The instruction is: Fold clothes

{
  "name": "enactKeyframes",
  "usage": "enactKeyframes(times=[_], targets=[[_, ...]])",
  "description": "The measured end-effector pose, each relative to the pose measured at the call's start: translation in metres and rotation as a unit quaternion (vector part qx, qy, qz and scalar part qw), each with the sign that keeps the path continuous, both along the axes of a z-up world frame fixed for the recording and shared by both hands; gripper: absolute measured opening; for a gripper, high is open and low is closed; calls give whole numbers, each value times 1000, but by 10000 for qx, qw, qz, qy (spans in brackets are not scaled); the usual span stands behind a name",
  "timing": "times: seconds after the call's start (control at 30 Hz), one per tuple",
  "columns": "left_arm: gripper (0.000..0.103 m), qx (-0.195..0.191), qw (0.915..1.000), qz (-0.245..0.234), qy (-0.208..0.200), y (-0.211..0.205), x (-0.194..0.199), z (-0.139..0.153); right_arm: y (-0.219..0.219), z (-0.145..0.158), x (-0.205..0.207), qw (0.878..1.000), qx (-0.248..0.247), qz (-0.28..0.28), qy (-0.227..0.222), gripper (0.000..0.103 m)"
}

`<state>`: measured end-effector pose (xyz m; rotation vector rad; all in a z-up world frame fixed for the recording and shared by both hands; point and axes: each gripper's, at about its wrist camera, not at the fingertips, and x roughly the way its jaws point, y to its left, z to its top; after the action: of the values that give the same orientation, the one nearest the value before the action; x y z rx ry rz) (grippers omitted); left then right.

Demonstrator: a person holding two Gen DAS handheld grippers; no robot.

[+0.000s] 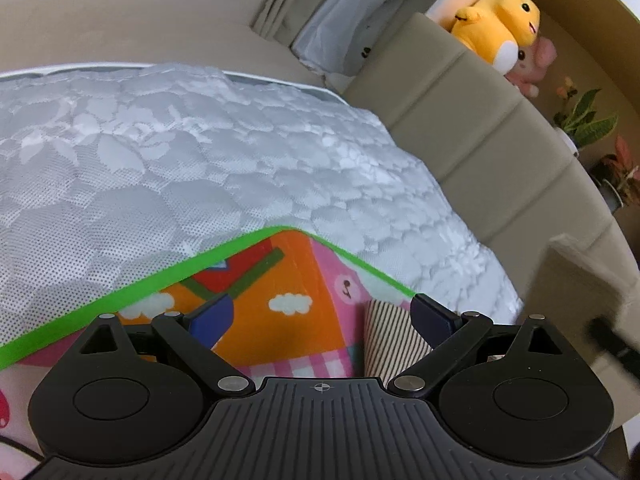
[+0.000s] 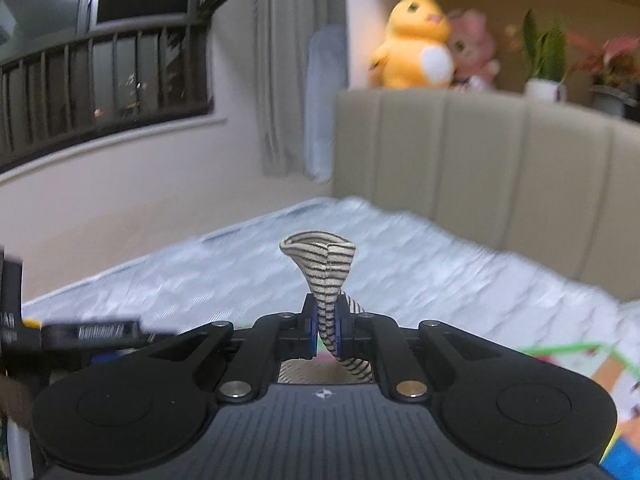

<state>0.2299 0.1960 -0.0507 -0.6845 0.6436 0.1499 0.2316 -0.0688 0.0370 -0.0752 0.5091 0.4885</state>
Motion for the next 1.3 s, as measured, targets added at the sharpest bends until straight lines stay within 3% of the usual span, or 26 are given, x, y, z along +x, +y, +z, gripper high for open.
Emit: enactKeyframes(times=[0.07, 0.13, 0.3, 0.43, 0.57, 0.6, 0.7, 0.8, 0.83, 0.97, 1.07, 1.13, 1.23, 1.3], targets=[[98, -40, 10000, -8, 22, 1, 1, -2, 17, -7, -3, 9998, -55, 159, 117, 10], [98, -51, 10000, -36, 47, 2, 2, -4, 5, -15, -5, 9998, -21, 105, 161, 18], [99, 13, 9998, -174, 73, -4, 6, -8, -26, -33, -10, 9996, 64, -31, 271, 48], [99, 31, 9983, -580, 24, -20, 11, -11, -50, -48, -15, 9992, 133, -139, 359, 53], [95, 77, 9890, -1476, -51, -52, 16, -11, -75, -63, -18, 9984, 209, -289, 436, 57], [92, 140, 9857, -1677, -32, -61, 17, -11, -89, -68, -16, 9974, 267, -541, 395, 57], [60, 433, 9781, -2032, 125, -90, 22, -15, -128, -87, -9, 9905, 489, -1240, 348, 58], [31, 934, 9757, -1972, 186, -109, 26, -16, -152, -98, 2, 9836, 612, -1622, 495, 58], [15, 984, 9755, -1967, 100, -113, 27, -15, -155, -98, 5, 9823, 691, -1683, 449, 58], [10, 1339, 9729, -1799, -555, -120, 30, 4, -161, -98, 11, 9794, 888, -1772, 376, 58], [10, 1703, 9688, -1738, -480, -116, 38, 3, -161, -102, 8, 9810, 822, -1701, 441, 58], [11, 1897, 9674, -1673, -120, -112, 41, -11, -159, -104, 9, 9819, 735, -1686, 451, 61], [27, 2312, 9579, -1686, 251, -111, 42, -27, -155, -106, 10, 9825, 640, -1689, 461, 64], [28, 2460, 9541, -1695, 194, -114, 41, -24, -154, -108, 12, 9823, 622, -1701, 479, 65]])
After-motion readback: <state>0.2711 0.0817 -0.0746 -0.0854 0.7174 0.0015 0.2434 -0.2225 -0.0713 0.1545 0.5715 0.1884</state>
